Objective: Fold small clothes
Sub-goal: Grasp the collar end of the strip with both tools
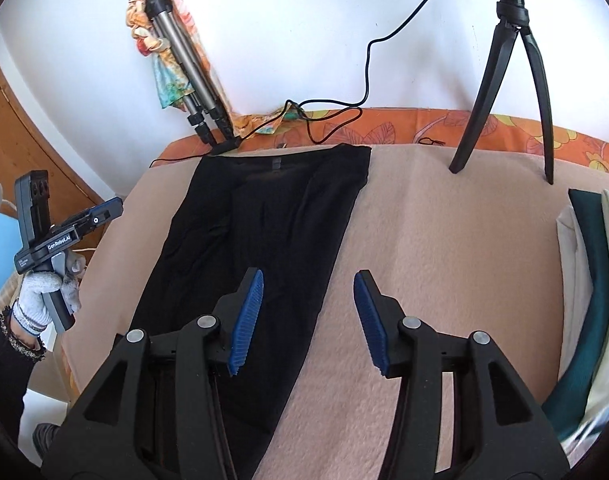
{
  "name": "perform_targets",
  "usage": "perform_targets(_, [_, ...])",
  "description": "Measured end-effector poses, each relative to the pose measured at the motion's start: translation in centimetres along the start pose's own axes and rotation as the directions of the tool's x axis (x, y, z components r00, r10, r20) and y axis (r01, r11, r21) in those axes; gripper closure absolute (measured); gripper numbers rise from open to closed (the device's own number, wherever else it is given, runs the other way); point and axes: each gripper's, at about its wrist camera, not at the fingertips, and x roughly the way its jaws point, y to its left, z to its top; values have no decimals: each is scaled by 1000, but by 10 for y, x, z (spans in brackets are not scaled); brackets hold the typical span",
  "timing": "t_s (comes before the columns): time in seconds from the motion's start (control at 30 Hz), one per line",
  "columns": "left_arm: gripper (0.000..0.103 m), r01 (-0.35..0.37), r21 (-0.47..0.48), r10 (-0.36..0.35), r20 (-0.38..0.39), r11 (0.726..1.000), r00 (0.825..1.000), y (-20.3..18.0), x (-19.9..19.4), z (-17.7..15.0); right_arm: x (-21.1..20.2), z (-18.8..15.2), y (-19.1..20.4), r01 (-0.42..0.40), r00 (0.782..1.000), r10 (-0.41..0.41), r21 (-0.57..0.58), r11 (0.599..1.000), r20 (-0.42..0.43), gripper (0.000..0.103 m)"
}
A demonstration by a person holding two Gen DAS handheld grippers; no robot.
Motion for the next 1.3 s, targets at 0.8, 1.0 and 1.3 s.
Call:
perform_targets(0.8, [58, 71, 169, -49, -135, 983, 990, -10, 129, 42, 126, 79, -45, -6, 999, 6, -2, 1000, -51, 53])
perform_targets(1.0, [82, 77, 141, -57, -145, 987, 988, -7, 140, 52, 134, 83, -38, 8, 999, -9, -31, 999, -38, 53])
perform_targets(1.3, [92, 86, 101, -73, -129, 991, 989, 8, 128, 53, 136, 84, -35, 34, 999, -35, -48, 998, -28, 55])
